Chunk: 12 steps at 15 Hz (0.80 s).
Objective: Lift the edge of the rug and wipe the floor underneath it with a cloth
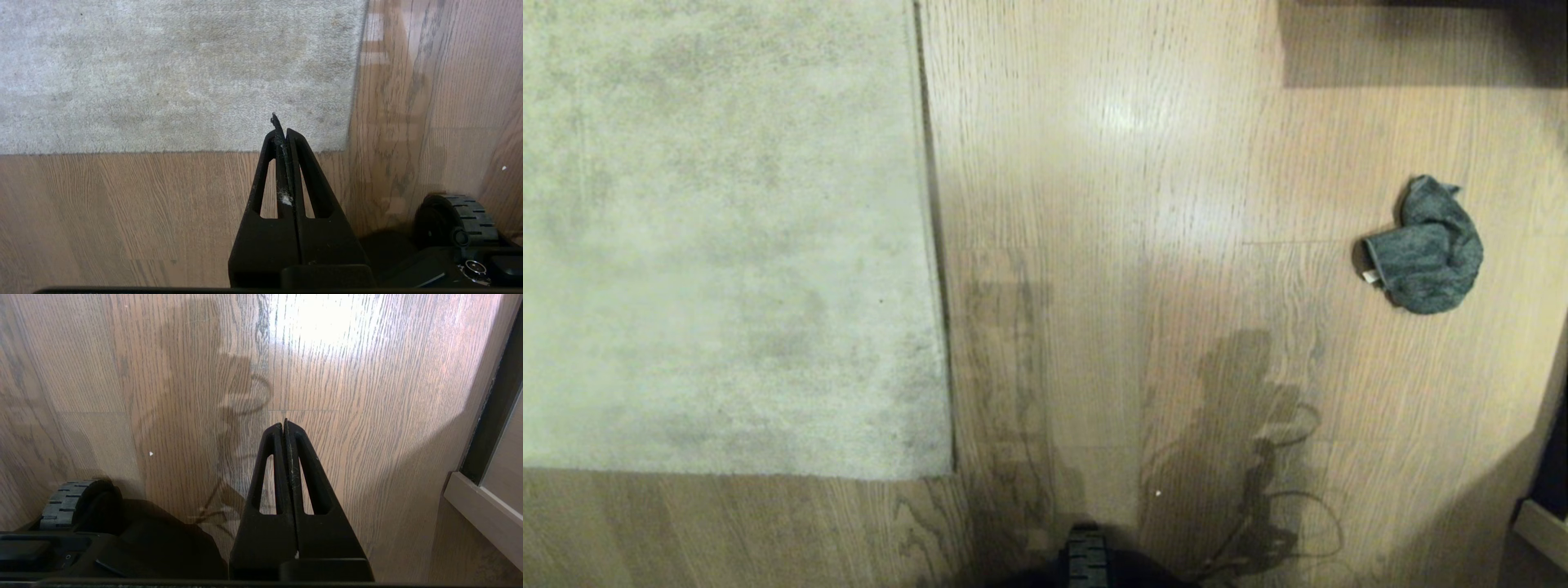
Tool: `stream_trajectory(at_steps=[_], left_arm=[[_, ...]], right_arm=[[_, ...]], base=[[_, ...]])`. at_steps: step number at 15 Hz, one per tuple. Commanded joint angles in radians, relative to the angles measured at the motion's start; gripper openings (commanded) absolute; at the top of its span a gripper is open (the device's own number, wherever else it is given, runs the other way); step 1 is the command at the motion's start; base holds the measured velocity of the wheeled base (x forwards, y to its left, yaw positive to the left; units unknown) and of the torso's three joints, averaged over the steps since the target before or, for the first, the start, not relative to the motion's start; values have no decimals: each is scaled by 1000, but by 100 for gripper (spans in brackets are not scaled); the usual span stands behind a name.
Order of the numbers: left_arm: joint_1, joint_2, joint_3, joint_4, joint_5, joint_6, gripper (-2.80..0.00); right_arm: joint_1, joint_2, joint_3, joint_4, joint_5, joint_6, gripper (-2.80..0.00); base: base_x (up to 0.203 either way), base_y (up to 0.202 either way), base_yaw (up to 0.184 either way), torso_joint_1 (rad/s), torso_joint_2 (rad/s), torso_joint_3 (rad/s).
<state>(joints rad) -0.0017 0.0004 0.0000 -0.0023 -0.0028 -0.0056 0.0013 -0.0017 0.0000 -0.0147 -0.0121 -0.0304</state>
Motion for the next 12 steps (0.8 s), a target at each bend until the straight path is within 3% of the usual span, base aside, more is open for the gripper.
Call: stream_trajectory(at_steps=[1, 12], left_arm=[[0, 1, 0, -1, 0, -1, -280], [0, 1, 0, -1, 0, -1, -280]], right_arm=[[0, 2, 0, -1, 0, 0, -280], [0, 2, 0, -1, 0, 0, -280]], base=[[0, 0, 0, 0, 0, 0], [0, 0, 0, 0, 0, 0]])
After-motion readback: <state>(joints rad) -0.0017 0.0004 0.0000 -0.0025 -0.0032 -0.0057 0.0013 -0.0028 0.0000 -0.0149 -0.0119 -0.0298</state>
